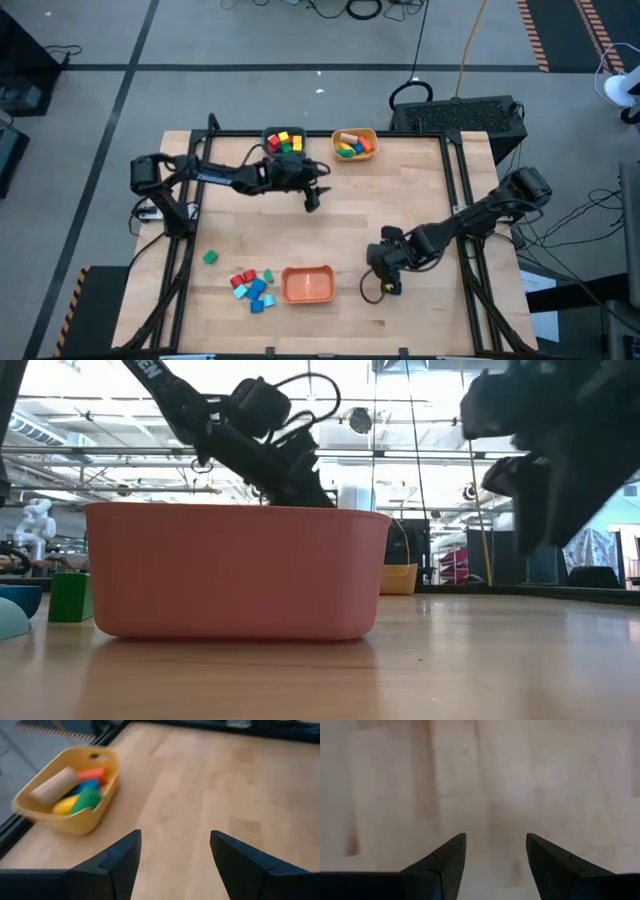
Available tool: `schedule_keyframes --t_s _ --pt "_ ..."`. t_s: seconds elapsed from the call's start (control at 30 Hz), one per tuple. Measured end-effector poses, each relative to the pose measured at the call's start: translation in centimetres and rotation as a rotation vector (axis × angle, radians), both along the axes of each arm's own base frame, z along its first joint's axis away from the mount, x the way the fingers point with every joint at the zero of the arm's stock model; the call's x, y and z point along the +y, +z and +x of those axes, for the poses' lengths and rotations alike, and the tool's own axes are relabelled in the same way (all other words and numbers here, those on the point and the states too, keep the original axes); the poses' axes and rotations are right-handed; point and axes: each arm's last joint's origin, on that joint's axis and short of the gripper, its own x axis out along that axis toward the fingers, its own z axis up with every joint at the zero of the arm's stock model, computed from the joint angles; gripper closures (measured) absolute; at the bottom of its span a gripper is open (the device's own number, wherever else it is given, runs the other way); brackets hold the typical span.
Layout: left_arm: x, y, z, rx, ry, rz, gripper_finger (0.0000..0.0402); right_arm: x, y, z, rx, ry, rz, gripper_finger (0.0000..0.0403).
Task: Sort blocks by size
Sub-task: Put the blue square block into the blue bin
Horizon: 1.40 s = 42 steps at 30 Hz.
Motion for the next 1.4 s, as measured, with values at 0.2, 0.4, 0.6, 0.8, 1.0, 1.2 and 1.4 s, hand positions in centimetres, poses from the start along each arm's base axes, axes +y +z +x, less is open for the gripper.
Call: schedule_keyframes --t_s 0.2,0.4,0.6,0.8,1.0,1.2,1.4 --pt "-1.9 0.8 0.8 -0.075 -0.094 0.1 0.0162 1.9 -0.1 -1.5 0.066 -0.044 0.03 0.0211" --pt "-2.8 1.5 1.3 -0.128 -0.155 0.195 0.0162 3.9 -0.2 -2.9 0.088 -0.068 0.05 0.0211" --pt "-3.0 1.7 1.4 -0.154 -0.16 0.212 0.0162 5.4 -0.1 -3.9 0.079 -0.06 0.076 0.0211" --pt "-2.9 1.7 1.4 -0.15 -0.156 0.212 0.0162 6.4 -1.2 -4.3 0.073 0.04 -0.023 0.0211" --pt "-2.9 1.7 1.4 -0.148 -0.155 0.21 0.0162 6.7 -3.1 -4.0 0.132 0.067 -0.076 0.0211" --pt "-2.9 1.6 1.3 -0.137 -0.153 0.199 0.0162 6.8 -3.9 -3.9 0.155 0.069 -0.092 0.0218" --pt "-3.4 0.4 0.9 -0.016 -0.189 0.177 0.0162 6.4 -3.9 -3.5 0.147 0.059 -0.098 0.0283"
